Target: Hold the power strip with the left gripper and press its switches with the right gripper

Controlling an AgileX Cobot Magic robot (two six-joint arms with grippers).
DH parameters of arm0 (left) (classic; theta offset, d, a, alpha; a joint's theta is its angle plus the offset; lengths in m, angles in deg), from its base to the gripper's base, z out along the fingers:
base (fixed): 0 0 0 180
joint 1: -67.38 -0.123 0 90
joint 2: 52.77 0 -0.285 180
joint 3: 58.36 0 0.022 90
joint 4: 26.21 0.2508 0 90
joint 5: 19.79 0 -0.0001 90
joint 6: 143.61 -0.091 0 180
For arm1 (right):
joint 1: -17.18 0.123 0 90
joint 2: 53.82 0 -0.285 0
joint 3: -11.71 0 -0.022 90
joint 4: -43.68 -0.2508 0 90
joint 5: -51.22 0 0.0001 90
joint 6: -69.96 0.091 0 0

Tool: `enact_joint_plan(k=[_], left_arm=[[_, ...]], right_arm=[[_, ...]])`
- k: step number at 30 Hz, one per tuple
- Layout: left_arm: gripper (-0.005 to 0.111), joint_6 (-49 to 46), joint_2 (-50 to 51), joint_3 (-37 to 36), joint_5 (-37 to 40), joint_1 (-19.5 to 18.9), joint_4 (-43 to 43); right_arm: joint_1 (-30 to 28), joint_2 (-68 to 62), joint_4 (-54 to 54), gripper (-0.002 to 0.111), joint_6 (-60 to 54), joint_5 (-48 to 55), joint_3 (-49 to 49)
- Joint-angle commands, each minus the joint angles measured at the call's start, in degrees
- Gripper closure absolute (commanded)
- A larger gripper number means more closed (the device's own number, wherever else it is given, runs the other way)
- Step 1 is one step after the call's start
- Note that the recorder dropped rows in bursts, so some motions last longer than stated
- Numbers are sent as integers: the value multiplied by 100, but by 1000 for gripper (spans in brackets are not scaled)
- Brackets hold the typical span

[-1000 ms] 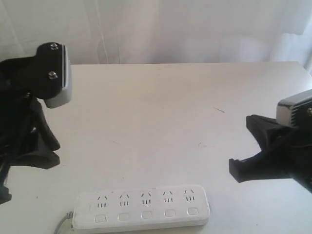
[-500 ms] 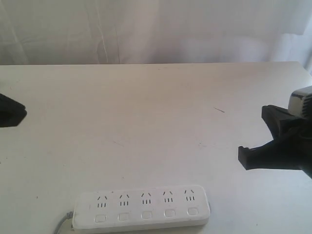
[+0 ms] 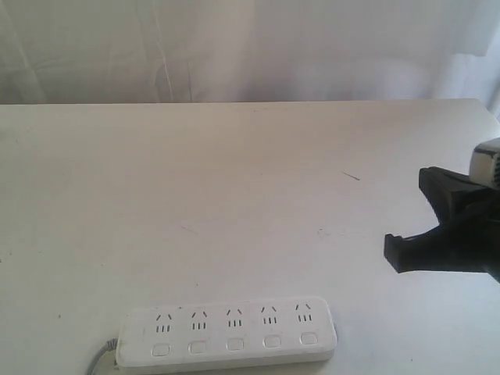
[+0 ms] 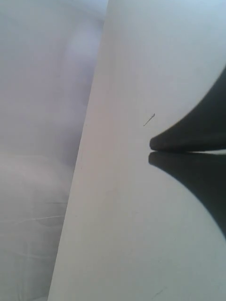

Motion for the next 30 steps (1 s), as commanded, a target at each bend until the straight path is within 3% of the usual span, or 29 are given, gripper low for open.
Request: enact_joint_plan(k=[1, 11, 16, 30], left_arm=[[107, -419, -562, -511, -543, -10, -827], [107, -672, -1194, -1871, -1387, -10, -1586], [107, -1022, -1261, -2091, -1733, -10, -2144], [107, -1188, -1261, -2255, -1948, -10, -2168]], right_arm=[[-226, 333, 29, 108, 21, -18, -4], [-1973, 1247, 29, 108, 21, -256, -4], [-2666, 1992, 29, 108, 21, -245, -4], [-2999, 3506, 29, 108, 21, -206, -4]])
